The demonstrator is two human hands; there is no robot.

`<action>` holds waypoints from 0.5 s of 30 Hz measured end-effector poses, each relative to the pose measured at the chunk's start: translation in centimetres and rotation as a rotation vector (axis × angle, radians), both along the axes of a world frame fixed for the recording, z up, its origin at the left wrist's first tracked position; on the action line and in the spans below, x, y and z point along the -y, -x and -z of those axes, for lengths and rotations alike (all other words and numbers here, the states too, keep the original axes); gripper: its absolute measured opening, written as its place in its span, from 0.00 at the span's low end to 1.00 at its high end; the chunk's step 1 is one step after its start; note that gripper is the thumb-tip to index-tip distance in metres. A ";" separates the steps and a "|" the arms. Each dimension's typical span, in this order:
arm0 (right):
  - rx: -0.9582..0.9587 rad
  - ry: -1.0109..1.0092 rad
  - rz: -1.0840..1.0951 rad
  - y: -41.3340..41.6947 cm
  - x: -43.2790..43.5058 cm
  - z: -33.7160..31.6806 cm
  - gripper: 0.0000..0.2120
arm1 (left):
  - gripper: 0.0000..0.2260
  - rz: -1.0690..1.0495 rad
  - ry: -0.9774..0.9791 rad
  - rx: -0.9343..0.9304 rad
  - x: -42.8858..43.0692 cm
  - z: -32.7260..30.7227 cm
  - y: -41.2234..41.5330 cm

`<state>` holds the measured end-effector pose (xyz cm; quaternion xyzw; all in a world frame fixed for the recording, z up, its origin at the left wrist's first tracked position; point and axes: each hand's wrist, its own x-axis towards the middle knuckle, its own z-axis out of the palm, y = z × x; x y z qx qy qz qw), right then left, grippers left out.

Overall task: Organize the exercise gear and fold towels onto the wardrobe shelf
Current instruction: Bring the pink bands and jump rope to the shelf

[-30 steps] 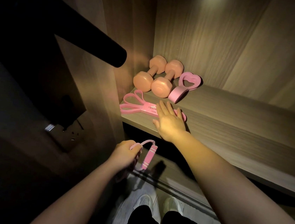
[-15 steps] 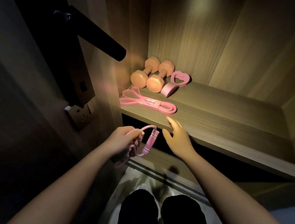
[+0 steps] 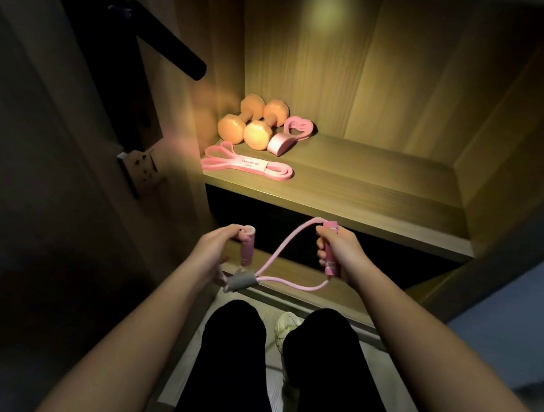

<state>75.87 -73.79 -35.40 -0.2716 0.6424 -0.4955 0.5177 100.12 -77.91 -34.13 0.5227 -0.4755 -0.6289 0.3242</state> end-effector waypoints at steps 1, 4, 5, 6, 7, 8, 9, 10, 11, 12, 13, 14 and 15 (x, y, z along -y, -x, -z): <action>0.016 -0.007 0.022 0.4 -0.3 -0.2 0.05 | 0.13 -0.023 -0.010 -0.072 0.1 0.1 -0.2; 0.049 -0.047 0.075 1.5 -1.1 -0.7 0.03 | 0.17 -0.055 -0.021 -0.237 0.1 0.1 -0.8; 0.056 -0.061 0.084 1.8 -1.4 -0.7 0.04 | 0.18 -0.046 0.004 -0.237 0.1 0.1 -0.9; 0.057 -0.073 0.091 2.1 -1.6 -0.8 0.04 | 0.21 -0.027 0.044 -0.220 0.1 0.0 -1.1; 0.055 -0.085 0.098 2.4 -1.9 -0.9 0.05 | 0.22 0.005 0.096 -0.197 0.1 -0.2 -1.1; 0.052 -0.096 0.105 2.6 -2.2 -1.0 0.05 | 0.20 0.040 0.147 -0.180 0.1 -0.3 -1.0; 0.051 -0.104 0.114 2.9 -2.4 -1.2 0.06 | 0.18 0.067 0.188 -0.161 0.1 -0.6 -0.9; 0.055 -0.107 0.122 3.3 -2.5 -1.3 0.06 | 0.17 0.068 0.218 -0.130 0.3 -0.9 -0.8; 0.061 -0.107 0.130 3.6 -2.6 -1.5 0.05 | 0.17 0.056 0.251 -0.080 0.7 -1.2 -0.6; 0.067 -0.106 0.138 3.9 -2.7 -1.7 0.05 | 0.18 0.036 0.306 -0.001 1.1 -1.4 -0.5; 0.073 -0.105 0.145 4.2 -2.9 -1.9 0.06 | 0.21 0.015 0.369 0.093 1.5 -1.5 -0.4; 0.077 -0.106 0.152 4.5 -3.0 -2.1 0.06 | 0.22 -0.009 0.426 0.163 1.8 -1.5 -0.4; 0.081 -0.108 0.159 4.7 -3.0 -2.2 0.06 | 0.22 -0.033 0.465 0.195 2.1 -1.6 -0.3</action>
